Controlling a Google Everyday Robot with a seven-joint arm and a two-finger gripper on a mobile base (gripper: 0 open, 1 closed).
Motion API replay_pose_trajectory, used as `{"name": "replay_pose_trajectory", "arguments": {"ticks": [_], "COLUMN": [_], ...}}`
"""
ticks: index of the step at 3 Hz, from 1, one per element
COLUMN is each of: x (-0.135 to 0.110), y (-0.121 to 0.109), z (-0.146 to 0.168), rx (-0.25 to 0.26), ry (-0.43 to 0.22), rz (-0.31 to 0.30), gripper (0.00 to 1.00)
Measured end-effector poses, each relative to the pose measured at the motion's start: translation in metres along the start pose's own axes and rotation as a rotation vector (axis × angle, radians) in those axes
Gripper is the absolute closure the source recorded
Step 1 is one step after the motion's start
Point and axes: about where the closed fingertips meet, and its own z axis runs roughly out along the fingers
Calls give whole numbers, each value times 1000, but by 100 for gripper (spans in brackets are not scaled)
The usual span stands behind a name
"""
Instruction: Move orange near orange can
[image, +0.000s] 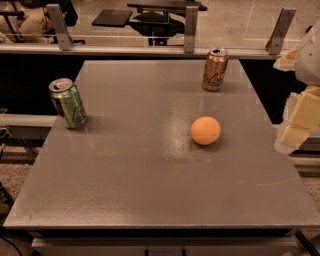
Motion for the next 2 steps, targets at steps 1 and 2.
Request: {"name": "replay_pose_trajectory", "arguments": {"ticks": [1,2], "x": [-1,-8], "y": [-1,-7], "z": [1,22], "rx": [1,9], "ry": [0,7], "rz": [0,1], "gripper": [0,0]}}
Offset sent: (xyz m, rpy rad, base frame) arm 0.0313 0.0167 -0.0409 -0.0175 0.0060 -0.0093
